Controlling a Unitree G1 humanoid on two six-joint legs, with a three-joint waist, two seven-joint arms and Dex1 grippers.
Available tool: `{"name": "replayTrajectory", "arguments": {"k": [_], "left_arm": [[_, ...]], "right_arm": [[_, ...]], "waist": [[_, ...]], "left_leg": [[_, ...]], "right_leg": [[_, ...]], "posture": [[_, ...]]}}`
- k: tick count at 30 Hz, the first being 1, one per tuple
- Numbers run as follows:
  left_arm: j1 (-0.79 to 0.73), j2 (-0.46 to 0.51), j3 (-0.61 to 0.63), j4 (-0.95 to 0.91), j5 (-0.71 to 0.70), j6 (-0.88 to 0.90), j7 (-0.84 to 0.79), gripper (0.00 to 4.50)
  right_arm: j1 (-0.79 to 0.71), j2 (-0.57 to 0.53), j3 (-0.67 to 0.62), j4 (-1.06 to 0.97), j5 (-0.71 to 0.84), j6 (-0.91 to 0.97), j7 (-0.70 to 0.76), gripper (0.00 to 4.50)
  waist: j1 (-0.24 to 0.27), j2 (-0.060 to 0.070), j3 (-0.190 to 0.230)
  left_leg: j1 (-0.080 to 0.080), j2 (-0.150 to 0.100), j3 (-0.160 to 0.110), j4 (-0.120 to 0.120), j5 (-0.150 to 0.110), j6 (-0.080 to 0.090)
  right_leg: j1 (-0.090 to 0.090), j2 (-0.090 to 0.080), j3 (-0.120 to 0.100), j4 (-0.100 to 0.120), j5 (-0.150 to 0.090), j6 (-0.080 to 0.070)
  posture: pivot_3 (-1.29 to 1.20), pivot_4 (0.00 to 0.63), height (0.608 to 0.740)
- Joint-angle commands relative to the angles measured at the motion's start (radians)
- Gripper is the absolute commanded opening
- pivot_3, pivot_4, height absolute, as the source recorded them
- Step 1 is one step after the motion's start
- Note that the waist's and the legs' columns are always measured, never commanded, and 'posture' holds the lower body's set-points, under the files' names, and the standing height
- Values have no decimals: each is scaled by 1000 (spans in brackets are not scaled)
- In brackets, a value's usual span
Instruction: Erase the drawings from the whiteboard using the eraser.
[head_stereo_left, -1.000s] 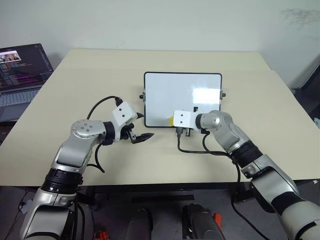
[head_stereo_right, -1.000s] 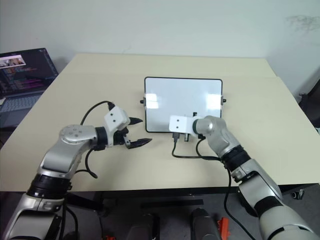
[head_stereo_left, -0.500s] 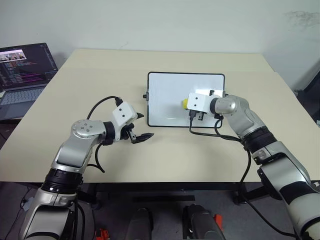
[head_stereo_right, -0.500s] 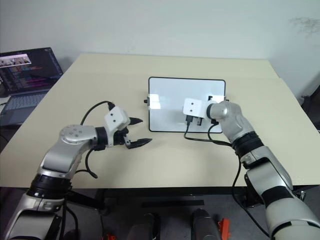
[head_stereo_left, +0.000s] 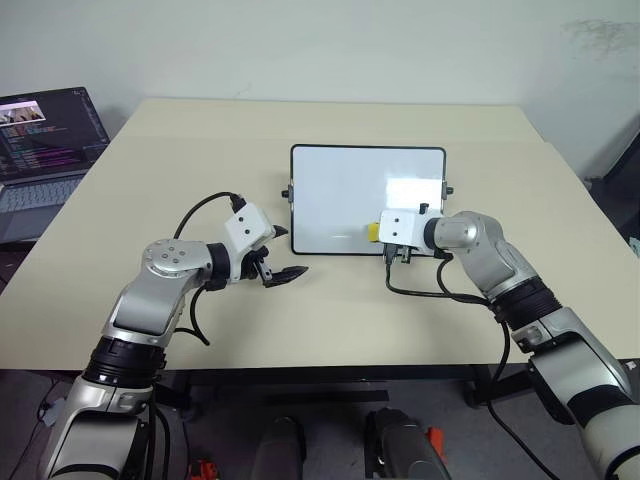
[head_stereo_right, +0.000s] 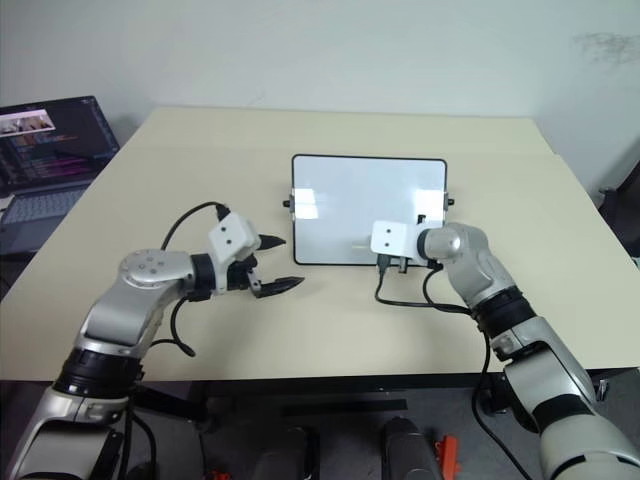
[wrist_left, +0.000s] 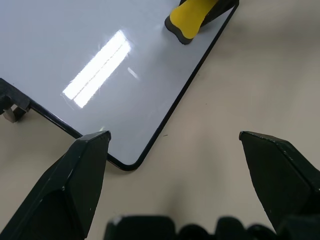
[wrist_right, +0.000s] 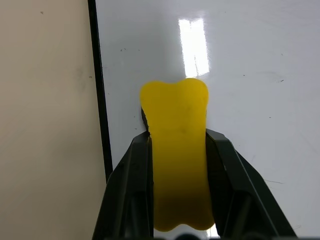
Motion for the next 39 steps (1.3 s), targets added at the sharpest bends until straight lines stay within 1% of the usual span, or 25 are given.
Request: {"name": "replayTrajectory", "arguments": {"k": [1, 5, 8, 11, 16, 18, 24, 30, 39], "left_arm": [[-10, 11, 16, -34, -4, -5, 0, 4500], [-17, 28, 43, -29, -17, 1, -5, 4500], [-16, 50, 65, -39, -35, 10, -14, 4500], [-22, 78, 93, -62, -51, 21, -14, 4500], [-33, 113, 105, -84, -45, 22, -18, 4500], [-40, 120, 109, -93, -50, 27, -21, 4500], [-71, 134, 102, -102, -48, 28, -22, 4500], [-84, 138, 113, -129, -62, 41, -17, 4500], [-113, 152, 118, -136, -67, 47, -18, 4500]], "right_arm": [[-23, -19, -16, 56, -16, 18, -9, 1029], [-31, -45, -67, 0, 57, 19, 58, 1028], [-23, -85, -99, -62, 91, 35, 100, 1027], [-24, -162, -130, -141, 100, 52, 135, 1027], [-55, -216, -172, -208, 111, 89, 150, 1027], [-61, -216, -182, -216, 116, 101, 147, 1027], [-86, -163, -221, -191, 162, 140, 102, 1027], [-114, -151, -236, -177, 195, 153, 88, 1027], [-119, -183, -241, -151, 208, 138, 95, 1024]], "waist": [[0, 0, 0], [0, 0, 0], [2, 0, 0], [2, 0, 1], [3, 0, 1], [1, 0, 1], [1, 0, 1], [1, 0, 1], [1, 0, 1]], "left_leg": [[0, 0, 0, 0, 0, 0], [0, 0, 0, 0, -2, -4], [-3, -1, 0, 0, -2, -3], [-4, 0, 1, 0, 0, 0], [-5, 0, 1, -9, -2, -3], [-5, 1, 2, -10, -3, -4], [-5, 1, 2, -10, -3, -4], [-5, 1, 4, -8, -3, -4], [-5, 1, 4, -8, -3, -4]], "right_leg": [[0, 0, 0, 0, 0, 0], [0, -1, 0, -1, 0, 0], [-2, -1, 0, -1, 0, 0], [-3, -1, 0, -1, 0, 0], [-8, 0, -1, 0, -4, -1], [-10, 2, -1, 1, -5, 0], [-10, 2, 0, 1, -6, -1], [-9, 2, 1, 2, -5, -1], [-9, 2, 1, 2, -5, 0]], "posture": [[0, 150, 740], [0, 150, 740], [0, 150, 740], [0, 150, 740], [0, 150, 740], [0, 150, 740], [0, 150, 740], [0, 150, 740], [0, 150, 740]]}}
